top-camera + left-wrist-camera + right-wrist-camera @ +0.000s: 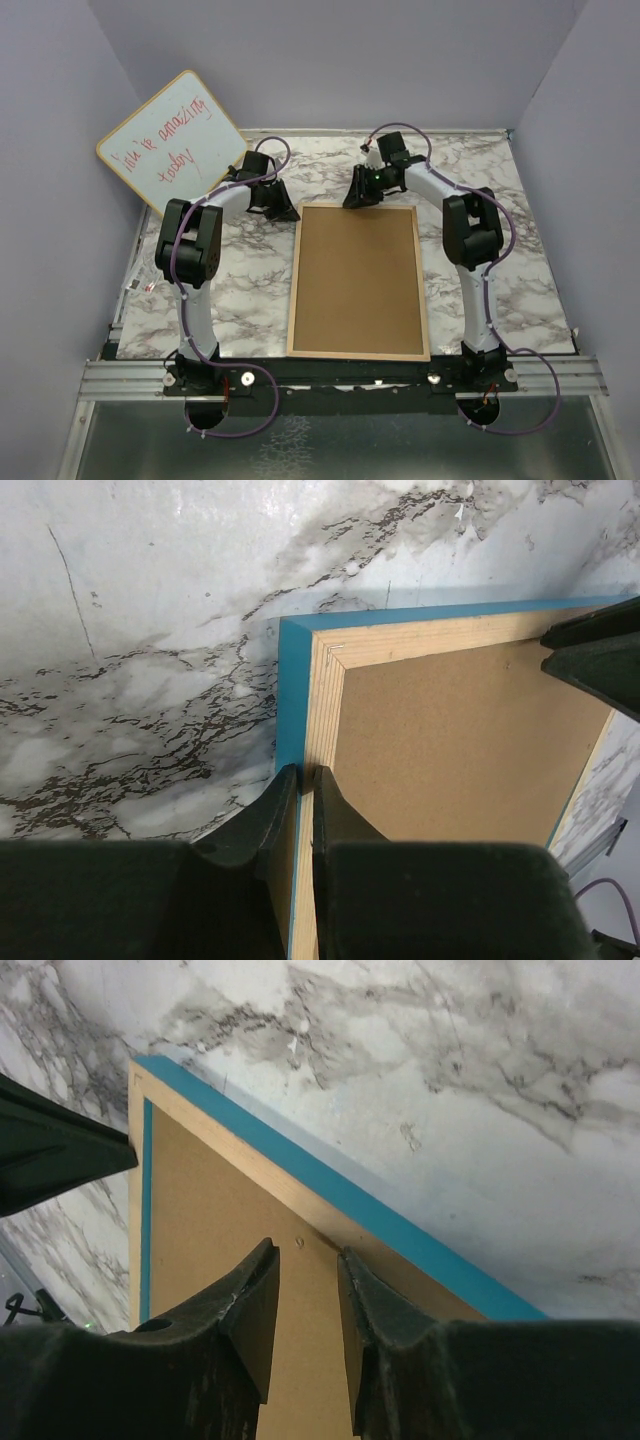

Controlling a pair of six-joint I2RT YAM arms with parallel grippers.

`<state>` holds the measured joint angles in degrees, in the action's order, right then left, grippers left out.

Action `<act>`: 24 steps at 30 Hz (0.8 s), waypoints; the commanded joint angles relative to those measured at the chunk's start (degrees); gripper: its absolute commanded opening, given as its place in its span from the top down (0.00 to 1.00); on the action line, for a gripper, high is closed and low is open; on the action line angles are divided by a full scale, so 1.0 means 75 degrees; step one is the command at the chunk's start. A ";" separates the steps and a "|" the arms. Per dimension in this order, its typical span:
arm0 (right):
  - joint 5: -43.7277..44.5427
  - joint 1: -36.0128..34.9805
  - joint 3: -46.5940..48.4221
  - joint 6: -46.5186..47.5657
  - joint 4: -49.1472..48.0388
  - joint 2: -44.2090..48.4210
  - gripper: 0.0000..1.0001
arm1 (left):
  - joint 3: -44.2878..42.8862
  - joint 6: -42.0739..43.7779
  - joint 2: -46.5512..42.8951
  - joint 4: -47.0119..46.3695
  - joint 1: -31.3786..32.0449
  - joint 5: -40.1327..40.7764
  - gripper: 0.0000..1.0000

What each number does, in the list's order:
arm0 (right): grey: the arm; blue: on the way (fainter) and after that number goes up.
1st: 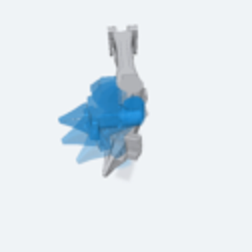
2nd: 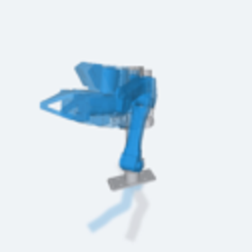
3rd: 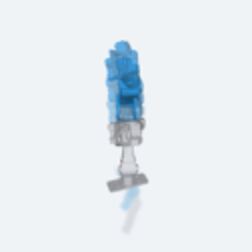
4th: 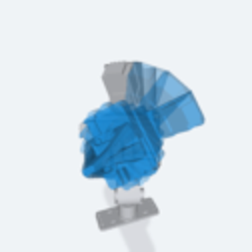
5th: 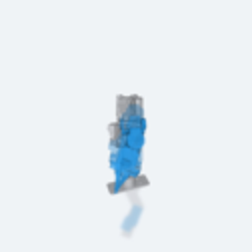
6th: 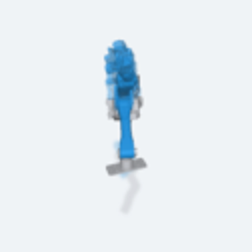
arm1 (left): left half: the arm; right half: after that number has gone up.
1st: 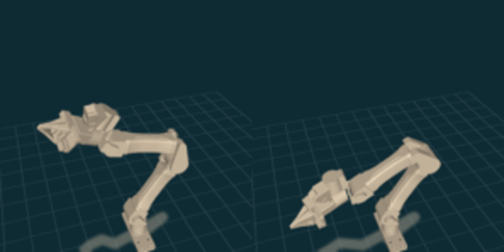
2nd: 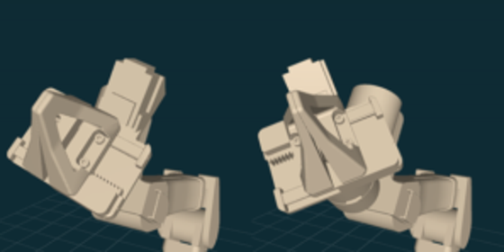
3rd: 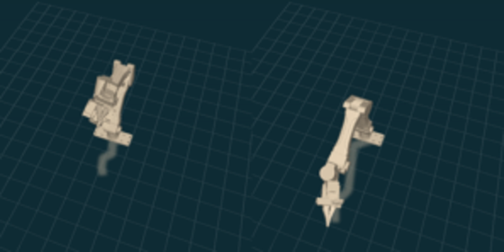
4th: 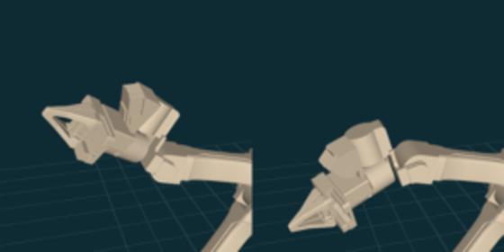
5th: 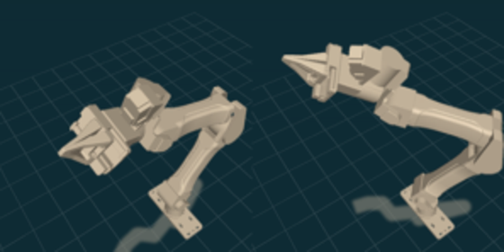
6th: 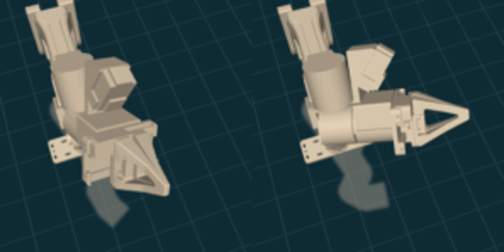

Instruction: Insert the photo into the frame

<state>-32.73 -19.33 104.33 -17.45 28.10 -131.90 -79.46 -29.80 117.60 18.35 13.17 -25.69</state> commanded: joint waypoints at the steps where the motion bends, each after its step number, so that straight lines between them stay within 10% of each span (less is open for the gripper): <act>1: 0.0363 -0.0042 -0.0553 0.0181 0.0697 0.0227 0.64 | 0.0312 0.0177 0.0845 0.0471 0.0096 0.0971 0.91; 13: 0.0521 -0.0040 -0.0870 -0.0098 0.0314 0.1037 0.61 | 0.0134 0.0218 0.0724 0.0471 0.0084 0.0810 0.91; 24: 0.4092 0.0051 -0.1583 -0.0591 0.0469 0.1825 0.52 | -0.0065 0.0359 0.0661 0.0473 0.0084 0.0400 0.81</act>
<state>-14.81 -19.40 93.51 -20.99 29.34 -117.97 -80.95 -29.50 118.24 19.70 13.13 -25.91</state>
